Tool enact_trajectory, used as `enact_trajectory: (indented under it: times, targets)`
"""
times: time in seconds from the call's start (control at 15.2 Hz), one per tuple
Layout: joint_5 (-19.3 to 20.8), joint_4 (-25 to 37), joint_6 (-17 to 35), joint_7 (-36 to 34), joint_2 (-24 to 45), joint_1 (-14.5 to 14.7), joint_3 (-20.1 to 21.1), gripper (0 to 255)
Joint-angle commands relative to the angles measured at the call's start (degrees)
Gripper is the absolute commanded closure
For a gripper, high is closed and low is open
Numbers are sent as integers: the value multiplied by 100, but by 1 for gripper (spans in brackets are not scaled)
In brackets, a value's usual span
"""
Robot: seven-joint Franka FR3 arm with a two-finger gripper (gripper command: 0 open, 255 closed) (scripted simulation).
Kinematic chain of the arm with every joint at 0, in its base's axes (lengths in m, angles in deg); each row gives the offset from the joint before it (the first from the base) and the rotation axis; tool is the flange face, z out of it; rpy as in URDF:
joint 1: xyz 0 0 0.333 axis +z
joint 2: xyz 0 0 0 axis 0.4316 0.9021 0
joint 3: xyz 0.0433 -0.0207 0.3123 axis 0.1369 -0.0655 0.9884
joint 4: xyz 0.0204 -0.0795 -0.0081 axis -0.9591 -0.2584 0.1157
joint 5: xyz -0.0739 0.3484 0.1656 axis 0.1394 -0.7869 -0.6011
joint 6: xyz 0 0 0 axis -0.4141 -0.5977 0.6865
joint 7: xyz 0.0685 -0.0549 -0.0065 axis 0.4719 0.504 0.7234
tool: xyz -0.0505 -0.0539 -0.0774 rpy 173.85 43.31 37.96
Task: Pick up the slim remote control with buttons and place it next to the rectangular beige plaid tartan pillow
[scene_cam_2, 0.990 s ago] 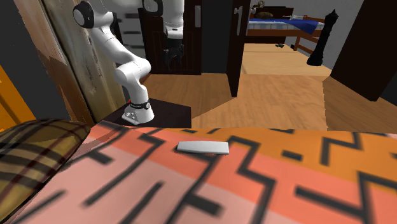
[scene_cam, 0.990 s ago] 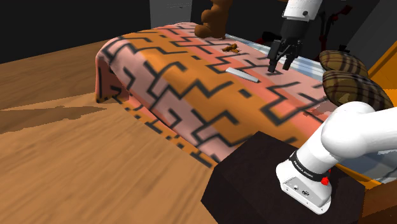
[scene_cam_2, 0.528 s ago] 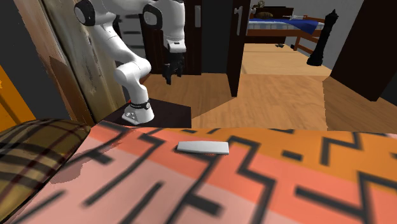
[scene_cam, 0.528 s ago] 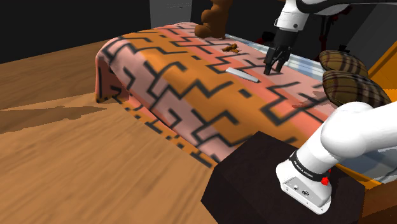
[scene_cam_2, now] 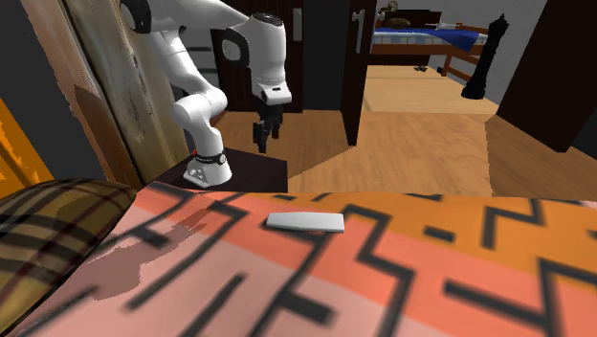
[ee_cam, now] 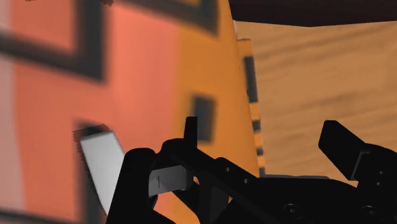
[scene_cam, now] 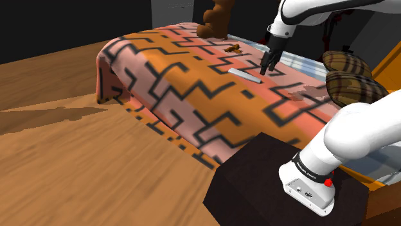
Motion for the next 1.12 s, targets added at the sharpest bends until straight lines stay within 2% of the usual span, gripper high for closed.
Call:
enact_trajectory:
  times: [0.0,0.26,0.59,1.06]
  targets:
    - [6,125,338,360,392,20,-189,0]
    - [-151,565,841,1091,1228,73,-516,0]
    - [-609,1297,1312,2072,2354,83,-802,0]
    - [-1477,2667,1586,3384,3976,-215,-803,0]
